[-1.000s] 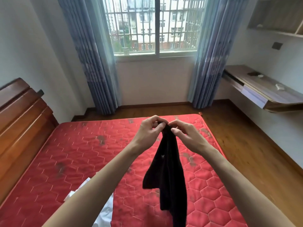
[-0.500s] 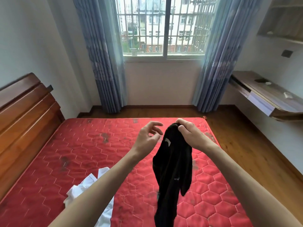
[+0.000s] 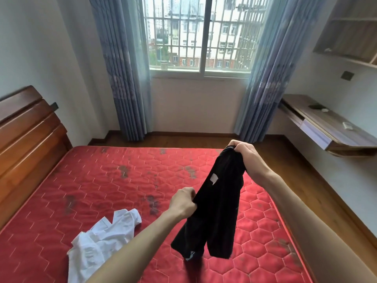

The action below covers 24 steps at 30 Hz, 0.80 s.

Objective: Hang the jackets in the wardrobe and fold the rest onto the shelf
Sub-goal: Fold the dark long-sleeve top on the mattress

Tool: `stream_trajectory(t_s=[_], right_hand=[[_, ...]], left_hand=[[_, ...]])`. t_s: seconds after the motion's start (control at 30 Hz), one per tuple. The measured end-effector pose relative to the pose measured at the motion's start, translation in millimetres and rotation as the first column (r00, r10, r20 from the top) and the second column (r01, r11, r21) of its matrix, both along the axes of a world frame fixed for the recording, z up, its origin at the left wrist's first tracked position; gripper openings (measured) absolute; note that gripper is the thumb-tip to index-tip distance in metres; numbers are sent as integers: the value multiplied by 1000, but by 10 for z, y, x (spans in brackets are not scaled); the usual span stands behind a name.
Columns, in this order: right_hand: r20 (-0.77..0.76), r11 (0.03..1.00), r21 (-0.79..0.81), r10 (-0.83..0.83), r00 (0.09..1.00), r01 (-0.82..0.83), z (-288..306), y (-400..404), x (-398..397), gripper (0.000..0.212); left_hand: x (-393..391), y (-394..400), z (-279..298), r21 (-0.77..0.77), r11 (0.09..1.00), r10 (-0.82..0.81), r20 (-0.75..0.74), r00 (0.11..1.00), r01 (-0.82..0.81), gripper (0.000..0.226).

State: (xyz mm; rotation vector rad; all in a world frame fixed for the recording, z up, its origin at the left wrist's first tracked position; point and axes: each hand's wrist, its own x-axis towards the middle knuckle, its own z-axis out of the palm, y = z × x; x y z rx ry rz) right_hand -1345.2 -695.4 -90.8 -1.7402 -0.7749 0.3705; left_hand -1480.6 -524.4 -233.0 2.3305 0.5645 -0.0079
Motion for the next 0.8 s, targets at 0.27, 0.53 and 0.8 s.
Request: stream_trajectory(t_s=[0.27,0.53,0.8], right_hand=[[423,872,-477,118,898,111,-82,-427,340,39],[509,854,-432,-36,860,291,-130,-522,490,25],[608,725,-523,-52,793,448,-251,-500,489,22]], left_hand=[[-153,674,-14,-128,991,11,-293,956,-51,29],[-115,895,526,-221,966,133,-9,991,-132,29],[-69,885,1002,-106,987,149,261,954,-124,29]])
